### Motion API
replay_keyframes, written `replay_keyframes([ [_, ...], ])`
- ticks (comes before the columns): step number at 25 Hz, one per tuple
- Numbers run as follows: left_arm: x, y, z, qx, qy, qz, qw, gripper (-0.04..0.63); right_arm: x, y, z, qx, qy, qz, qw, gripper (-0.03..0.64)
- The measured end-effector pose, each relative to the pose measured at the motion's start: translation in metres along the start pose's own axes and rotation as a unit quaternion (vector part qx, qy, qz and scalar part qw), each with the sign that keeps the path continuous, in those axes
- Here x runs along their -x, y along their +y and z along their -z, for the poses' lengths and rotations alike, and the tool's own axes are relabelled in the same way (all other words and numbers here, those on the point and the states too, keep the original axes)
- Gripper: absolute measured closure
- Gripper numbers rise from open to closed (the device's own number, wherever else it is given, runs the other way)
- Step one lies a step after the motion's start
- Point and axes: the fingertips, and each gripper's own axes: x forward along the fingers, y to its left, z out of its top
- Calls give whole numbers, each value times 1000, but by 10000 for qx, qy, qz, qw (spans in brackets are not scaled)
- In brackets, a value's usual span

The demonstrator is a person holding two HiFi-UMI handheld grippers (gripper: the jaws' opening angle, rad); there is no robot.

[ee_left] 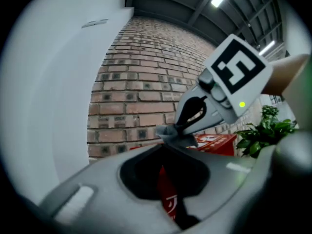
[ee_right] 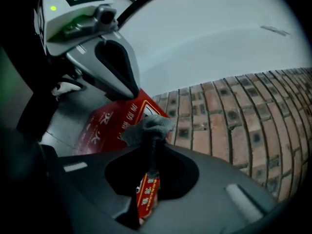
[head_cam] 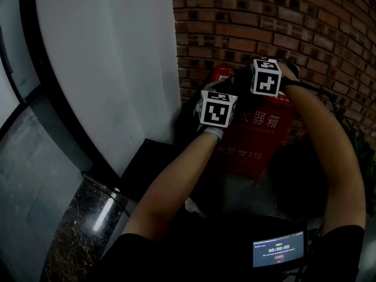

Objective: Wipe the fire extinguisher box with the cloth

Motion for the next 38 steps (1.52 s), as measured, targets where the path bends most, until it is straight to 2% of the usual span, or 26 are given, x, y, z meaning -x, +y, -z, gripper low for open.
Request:
replay_keyframes([
  [9,-14,-26,-3,-39,-83,209,9997,594,-48,-38,35,-26,367,489,9981,584],
  [16,-15,-33,4,203,-154,467,9986,594,-92,-40,42,64,428,431,9981,584],
  [20,-20,-33,6,187,-194,539,9982,594,-111,-48,46,52,525,436,9977,584],
  [25,-25,-29,15,211,-130,559,9981,594,-127,-40,53,45,611,227,9979,584],
  [34,-30,-20,23,160,-50,391,9991,594,-113,-27,45,31,399,81,9992,586],
  [38,-29,-23,22,-58,-72,285,9996,594,-96,-13,40,89,256,-12,9996,586],
])
